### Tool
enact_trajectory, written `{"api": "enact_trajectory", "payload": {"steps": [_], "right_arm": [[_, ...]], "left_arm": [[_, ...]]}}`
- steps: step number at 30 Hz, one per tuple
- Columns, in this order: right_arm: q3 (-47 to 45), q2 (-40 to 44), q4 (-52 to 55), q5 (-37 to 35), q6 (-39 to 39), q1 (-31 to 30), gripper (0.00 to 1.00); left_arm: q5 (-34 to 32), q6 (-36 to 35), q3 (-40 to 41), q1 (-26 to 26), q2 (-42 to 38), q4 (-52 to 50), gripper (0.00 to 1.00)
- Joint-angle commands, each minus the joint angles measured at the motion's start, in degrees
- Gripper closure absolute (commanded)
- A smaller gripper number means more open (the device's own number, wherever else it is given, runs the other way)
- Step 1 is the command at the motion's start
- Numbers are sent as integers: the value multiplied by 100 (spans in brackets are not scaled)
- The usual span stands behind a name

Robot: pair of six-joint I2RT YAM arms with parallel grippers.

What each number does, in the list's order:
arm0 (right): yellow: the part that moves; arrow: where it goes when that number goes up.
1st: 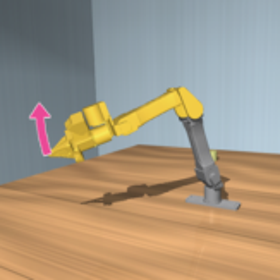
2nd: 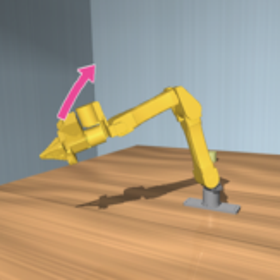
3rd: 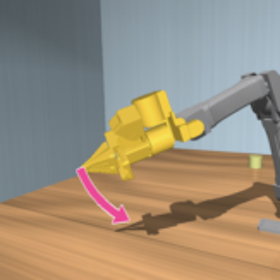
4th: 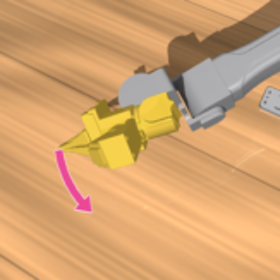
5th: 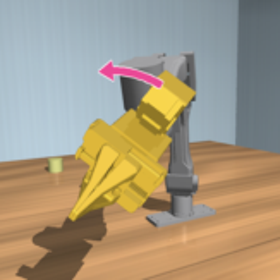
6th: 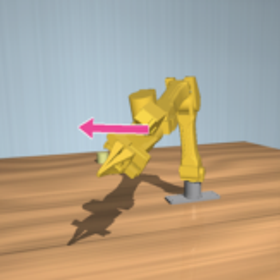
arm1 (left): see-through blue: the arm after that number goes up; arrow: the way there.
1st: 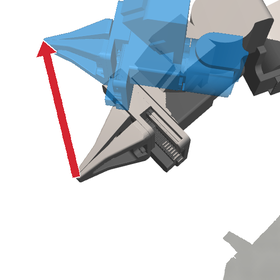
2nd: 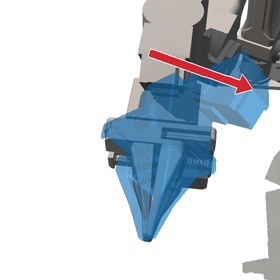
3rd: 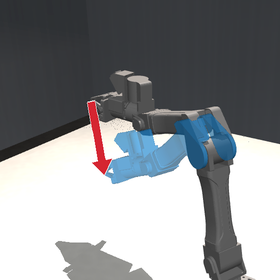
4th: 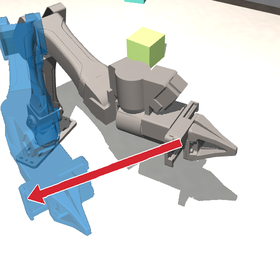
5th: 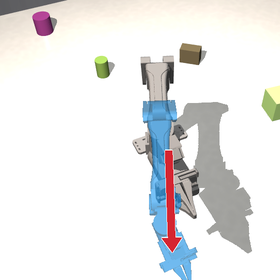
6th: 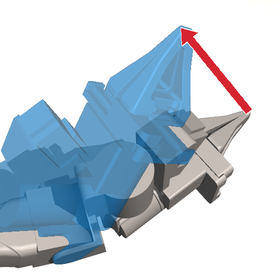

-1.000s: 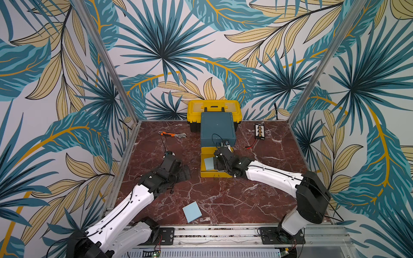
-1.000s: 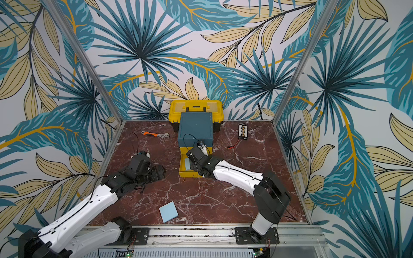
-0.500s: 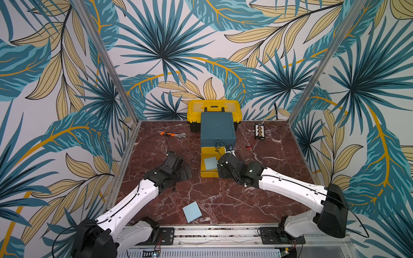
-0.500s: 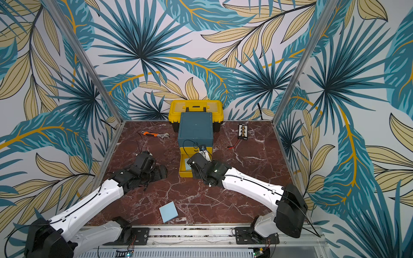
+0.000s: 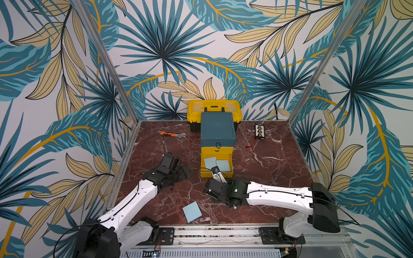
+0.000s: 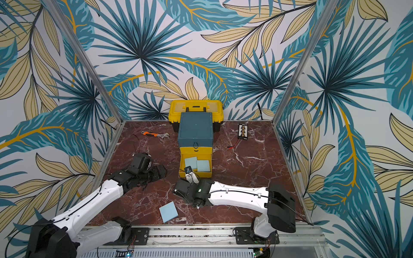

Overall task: Please put the sticky notes in the drawer by color
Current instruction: Pick up the sticky notes from the center of the board.

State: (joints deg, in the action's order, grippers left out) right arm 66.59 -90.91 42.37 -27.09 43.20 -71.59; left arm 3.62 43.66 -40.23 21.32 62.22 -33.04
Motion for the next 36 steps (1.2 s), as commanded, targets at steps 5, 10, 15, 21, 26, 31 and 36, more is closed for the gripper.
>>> {"api": "enact_trajectory", "payload": {"steps": [5, 10, 15, 21, 26, 31, 36], "right_arm": [[625, -902, -82, 833, 478, -495, 8], [1109, -1435, -105, 1176, 217, -678, 5], [1411, -1798, -154, 1541, -40, -706, 5], [1611, -2164, -224, 1856, -202, -716, 5], [1850, -2442, -145, 2078, -347, -711, 5], [1904, -2607, -139, 2168, -303, -716, 5], [1924, -2672, -177, 2114, -286, -715, 4]], "left_arm": [[249, 158, 249, -309, -462, -100, 0], [335, 262, 284, -708, -809, -346, 0], [442, 369, 296, -1062, -1081, -499, 0], [576, 464, 283, -1203, -1436, -541, 0], [611, 416, 260, -1229, -1433, -556, 0], [737, 459, 348, -1245, -1406, -421, 0], [731, 459, 367, -1244, -1414, -408, 0]]}}
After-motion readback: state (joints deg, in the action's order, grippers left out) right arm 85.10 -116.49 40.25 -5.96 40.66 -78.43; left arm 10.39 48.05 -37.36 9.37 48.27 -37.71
